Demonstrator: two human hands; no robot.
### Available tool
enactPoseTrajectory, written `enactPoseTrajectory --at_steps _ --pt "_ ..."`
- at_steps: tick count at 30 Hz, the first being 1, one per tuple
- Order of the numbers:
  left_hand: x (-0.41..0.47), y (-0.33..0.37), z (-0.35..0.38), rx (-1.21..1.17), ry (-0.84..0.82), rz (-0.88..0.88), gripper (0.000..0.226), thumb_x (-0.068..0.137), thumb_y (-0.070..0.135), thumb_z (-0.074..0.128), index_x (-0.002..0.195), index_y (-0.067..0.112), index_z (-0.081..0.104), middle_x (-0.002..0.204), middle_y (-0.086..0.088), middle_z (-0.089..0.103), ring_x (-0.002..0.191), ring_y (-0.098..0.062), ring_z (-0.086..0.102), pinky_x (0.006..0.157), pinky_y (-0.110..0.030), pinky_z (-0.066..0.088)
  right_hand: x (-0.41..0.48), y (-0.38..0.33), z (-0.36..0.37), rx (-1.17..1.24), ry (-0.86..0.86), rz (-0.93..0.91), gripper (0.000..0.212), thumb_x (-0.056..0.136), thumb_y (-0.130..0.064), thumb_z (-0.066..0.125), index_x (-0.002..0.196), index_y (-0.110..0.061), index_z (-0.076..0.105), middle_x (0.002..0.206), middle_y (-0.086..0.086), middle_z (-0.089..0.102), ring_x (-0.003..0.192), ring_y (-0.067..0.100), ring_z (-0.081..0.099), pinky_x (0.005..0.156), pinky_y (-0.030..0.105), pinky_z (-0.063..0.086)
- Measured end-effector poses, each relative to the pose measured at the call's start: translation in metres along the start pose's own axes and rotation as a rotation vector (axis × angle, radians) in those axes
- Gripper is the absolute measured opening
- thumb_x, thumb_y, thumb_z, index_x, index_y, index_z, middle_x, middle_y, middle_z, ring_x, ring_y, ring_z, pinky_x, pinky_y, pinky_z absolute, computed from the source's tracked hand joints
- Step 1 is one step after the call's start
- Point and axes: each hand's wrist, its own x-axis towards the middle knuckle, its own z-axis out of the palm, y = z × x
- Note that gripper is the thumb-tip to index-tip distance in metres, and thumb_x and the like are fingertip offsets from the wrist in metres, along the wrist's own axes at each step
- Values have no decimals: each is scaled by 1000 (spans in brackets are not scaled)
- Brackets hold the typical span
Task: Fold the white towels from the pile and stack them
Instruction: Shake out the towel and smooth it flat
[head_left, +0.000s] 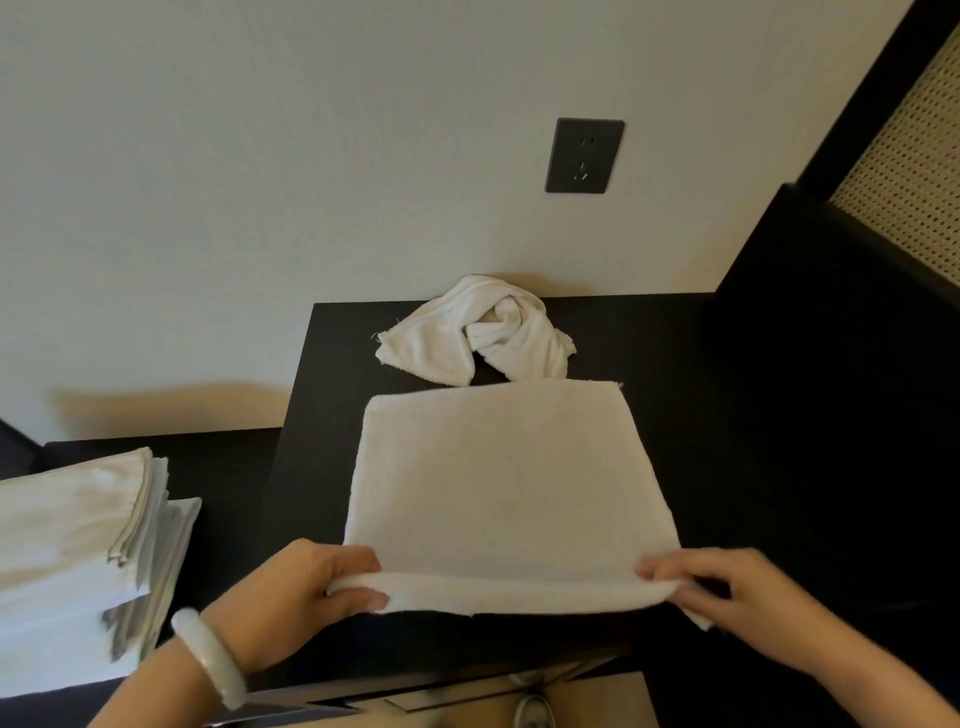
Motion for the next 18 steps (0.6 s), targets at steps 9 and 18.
enactPoseTrajectory --at_steps 9,18 --pt "56 -2 -53 -105 108 -364 31 85 41 69 112 27 62 106 2 64 83 -14 70 76 -29 60 97 -25 -37 341 156 388 15 87 -43 68 90 -30 75 92 -9 75 90 12 71 88 40 55" --pt "68 -8 -12 -199 523 -485 19 95 41 57 85 25 62 81 -4 65 70 -11 63 67 -27 53 108 -10 -36 377 235 383 10 92 -32 63 95 -40 70 88 -15 74 79 5 73 67 34 60"
